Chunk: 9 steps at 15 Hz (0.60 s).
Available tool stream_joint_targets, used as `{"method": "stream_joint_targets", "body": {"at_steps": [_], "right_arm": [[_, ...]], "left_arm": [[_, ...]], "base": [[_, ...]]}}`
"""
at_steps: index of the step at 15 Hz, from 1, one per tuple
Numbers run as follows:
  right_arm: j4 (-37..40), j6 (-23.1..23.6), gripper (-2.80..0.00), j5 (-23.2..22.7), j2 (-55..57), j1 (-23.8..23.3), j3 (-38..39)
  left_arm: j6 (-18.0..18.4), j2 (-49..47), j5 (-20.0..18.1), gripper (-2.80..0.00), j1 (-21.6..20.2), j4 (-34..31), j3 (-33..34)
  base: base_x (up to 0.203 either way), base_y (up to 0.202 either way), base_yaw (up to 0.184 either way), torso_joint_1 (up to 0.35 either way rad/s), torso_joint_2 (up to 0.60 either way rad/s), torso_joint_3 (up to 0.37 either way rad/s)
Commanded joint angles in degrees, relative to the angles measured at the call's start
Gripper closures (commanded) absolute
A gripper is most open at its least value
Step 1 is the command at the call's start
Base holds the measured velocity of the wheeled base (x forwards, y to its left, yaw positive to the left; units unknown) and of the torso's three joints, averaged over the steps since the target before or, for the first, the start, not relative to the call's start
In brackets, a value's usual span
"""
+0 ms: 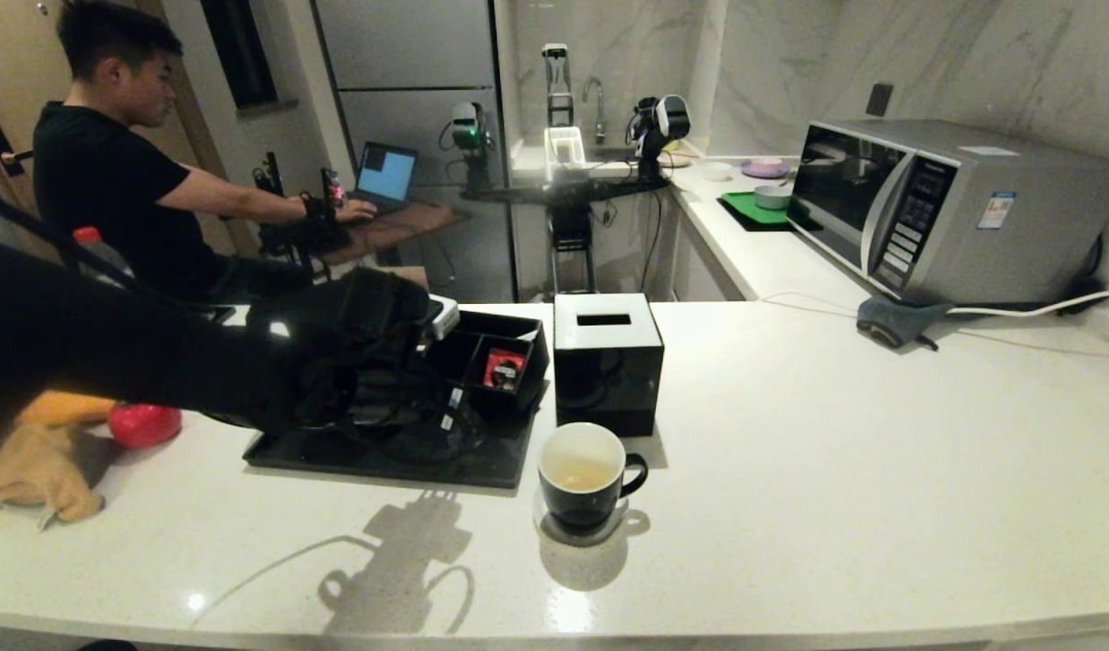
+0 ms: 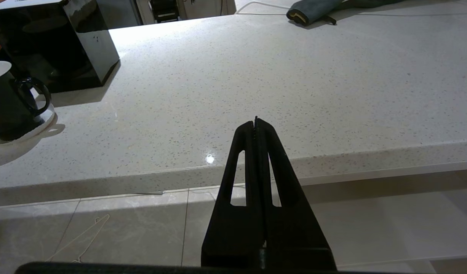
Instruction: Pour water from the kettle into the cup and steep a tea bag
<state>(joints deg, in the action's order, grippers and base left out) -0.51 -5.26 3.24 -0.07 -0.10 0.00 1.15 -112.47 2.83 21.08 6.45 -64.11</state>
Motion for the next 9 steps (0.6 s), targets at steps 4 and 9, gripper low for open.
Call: {"method": "stream_joint_targets", "body": {"at_steps": [4, 9], "right_arm": [[-0.02, -0.02, 0.0, 0.02, 0.07, 0.01, 0.0], [-0.02, -0.02, 0.0, 0.02, 0.07, 0.01, 0.0]], "left_arm": [[-0.35, -2.88, -0.02, -2.8, -0.7, 0.3, -0.4], [-0.29, -5.51, -0.35, -2.8, -1.24, 0.58, -0.78]], "base": [[0.0, 0.0, 0.0, 0.0, 0.0, 0.0], [0.0, 0.0, 0.0, 0.0, 0.0, 0.0]]}}
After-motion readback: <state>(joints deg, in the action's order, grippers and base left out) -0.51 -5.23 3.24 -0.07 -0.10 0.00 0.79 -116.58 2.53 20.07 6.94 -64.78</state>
